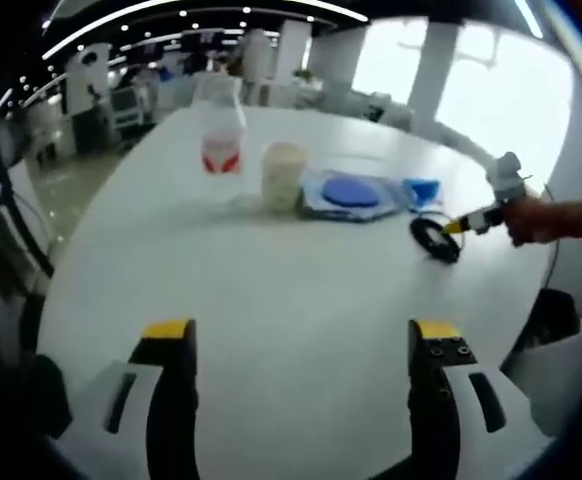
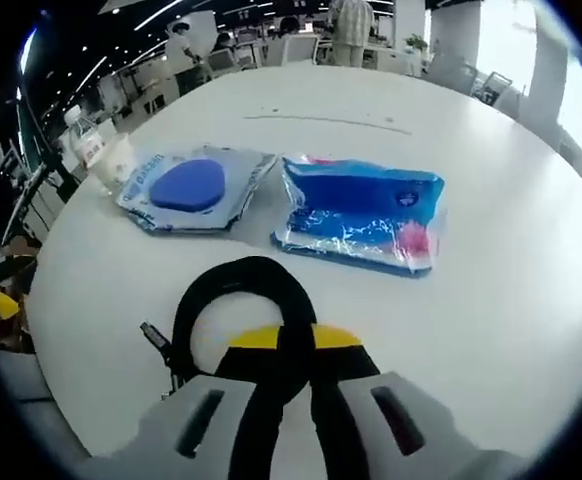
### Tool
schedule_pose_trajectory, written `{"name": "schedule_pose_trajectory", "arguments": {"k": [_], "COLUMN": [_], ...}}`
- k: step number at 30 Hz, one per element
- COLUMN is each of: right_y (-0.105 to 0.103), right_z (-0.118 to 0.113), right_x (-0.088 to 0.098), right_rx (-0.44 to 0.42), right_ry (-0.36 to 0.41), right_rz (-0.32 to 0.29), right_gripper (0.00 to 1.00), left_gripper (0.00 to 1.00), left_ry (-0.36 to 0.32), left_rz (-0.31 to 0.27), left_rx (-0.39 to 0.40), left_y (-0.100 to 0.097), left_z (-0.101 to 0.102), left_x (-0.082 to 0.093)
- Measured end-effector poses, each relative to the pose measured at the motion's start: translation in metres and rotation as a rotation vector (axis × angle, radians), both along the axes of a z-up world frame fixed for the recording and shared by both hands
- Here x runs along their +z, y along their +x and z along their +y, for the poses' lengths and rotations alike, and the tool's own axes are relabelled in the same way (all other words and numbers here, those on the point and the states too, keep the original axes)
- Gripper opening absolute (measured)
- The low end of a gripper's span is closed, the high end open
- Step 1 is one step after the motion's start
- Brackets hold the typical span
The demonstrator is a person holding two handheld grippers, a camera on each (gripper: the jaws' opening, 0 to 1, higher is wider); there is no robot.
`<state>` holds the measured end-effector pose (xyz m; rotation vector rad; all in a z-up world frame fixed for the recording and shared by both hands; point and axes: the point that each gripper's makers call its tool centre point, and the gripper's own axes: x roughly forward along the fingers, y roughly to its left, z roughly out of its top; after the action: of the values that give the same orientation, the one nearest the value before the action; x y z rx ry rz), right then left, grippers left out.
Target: Arrange the tabletop items into an orderly group along one side of the table until the central work area is clear of visible clutter.
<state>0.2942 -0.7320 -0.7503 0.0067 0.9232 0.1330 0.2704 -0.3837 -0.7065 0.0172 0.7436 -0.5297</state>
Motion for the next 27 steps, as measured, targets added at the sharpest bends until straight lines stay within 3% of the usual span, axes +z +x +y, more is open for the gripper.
{"name": "schedule_pose_trajectory", "arguments": {"k": [12,27], "right_y": [0.018,0.024], "right_z": [0.007,0.008], "right_x": [0.014,-0.001], "right_rx": [0.081,0.096], "right_ry": [-0.037,-0.058], "right_rz": [-0.031,0.009], "right_gripper": [0.03,0.04], "left_gripper": [0.82,0.82], "left_ry": [-0.004,-0.008], "left_rz": [0.006,0.012], "left_rx": [0.004,-0.006], "left_y": [0.001,0.000], "left_z": [-0.001,-0.004], "left_x": [-0.001,-0.002]}}
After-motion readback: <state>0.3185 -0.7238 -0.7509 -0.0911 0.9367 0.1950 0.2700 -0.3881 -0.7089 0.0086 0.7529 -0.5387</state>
